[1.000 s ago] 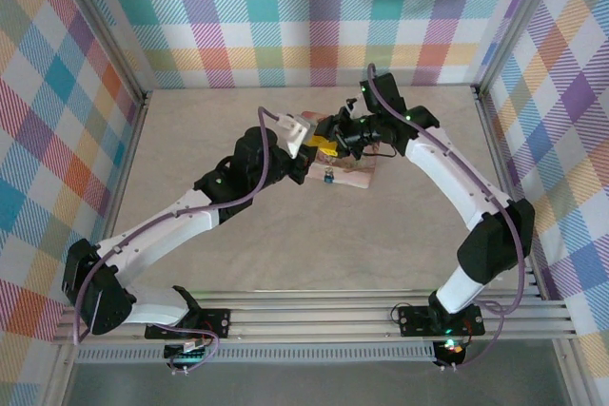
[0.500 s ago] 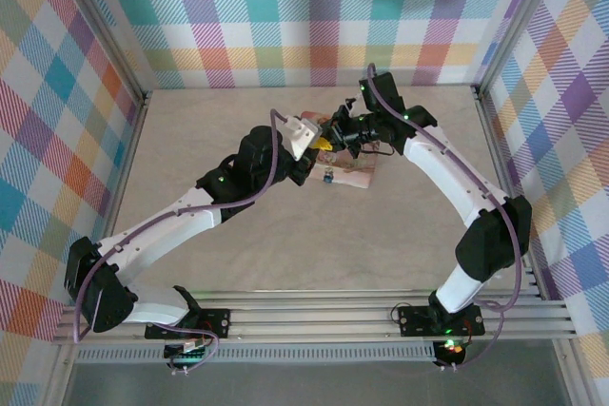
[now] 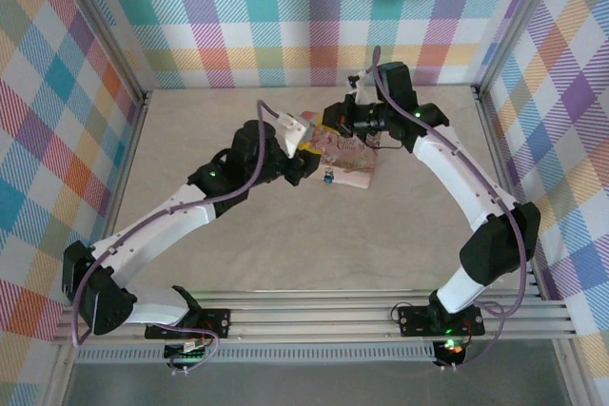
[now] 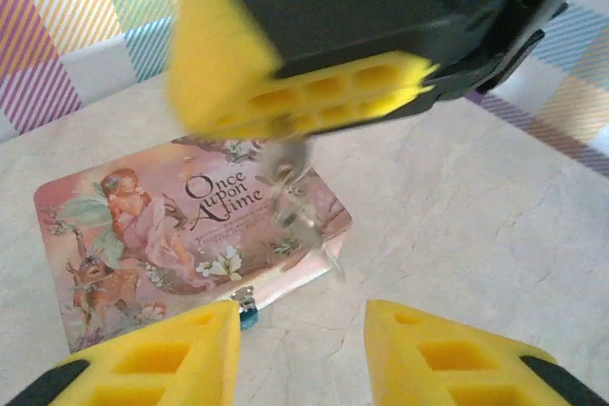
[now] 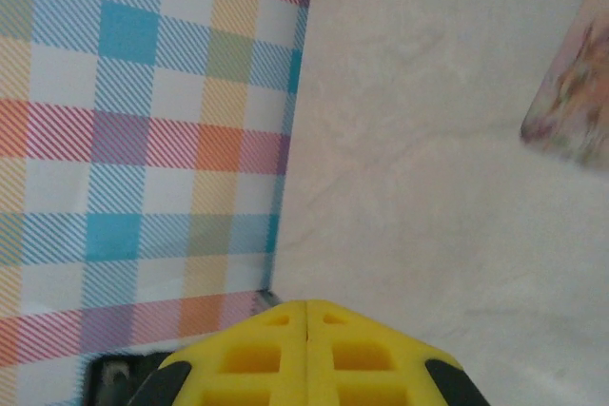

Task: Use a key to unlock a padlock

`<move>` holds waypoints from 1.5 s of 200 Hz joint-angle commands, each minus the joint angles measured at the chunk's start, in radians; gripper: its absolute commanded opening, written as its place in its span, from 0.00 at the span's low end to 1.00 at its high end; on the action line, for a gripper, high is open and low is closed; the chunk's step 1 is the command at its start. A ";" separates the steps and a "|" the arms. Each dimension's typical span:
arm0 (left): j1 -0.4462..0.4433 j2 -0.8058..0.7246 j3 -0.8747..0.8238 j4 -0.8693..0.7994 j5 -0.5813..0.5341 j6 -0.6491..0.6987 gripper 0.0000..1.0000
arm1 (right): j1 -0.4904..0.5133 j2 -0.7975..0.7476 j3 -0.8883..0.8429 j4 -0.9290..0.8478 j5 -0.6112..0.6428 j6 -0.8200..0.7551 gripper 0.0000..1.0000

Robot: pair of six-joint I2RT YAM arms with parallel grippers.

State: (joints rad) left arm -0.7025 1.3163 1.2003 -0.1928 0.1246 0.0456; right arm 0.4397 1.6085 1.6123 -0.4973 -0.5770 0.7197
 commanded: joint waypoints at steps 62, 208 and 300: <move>0.186 -0.052 0.018 0.227 0.472 -0.512 0.46 | -0.007 -0.128 -0.027 0.147 -0.171 -0.657 0.00; 0.232 0.060 -0.063 0.781 0.626 -1.008 0.39 | -0.006 -0.132 -0.138 0.590 -0.207 -0.198 0.00; 0.191 0.096 -0.006 0.750 0.660 -0.998 0.38 | -0.004 -0.133 -0.144 0.579 -0.199 -0.138 0.00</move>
State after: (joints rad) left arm -0.4911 1.3933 1.1416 0.5262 0.7509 -0.9447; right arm 0.4267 1.4677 1.4776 0.0448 -0.7612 0.5549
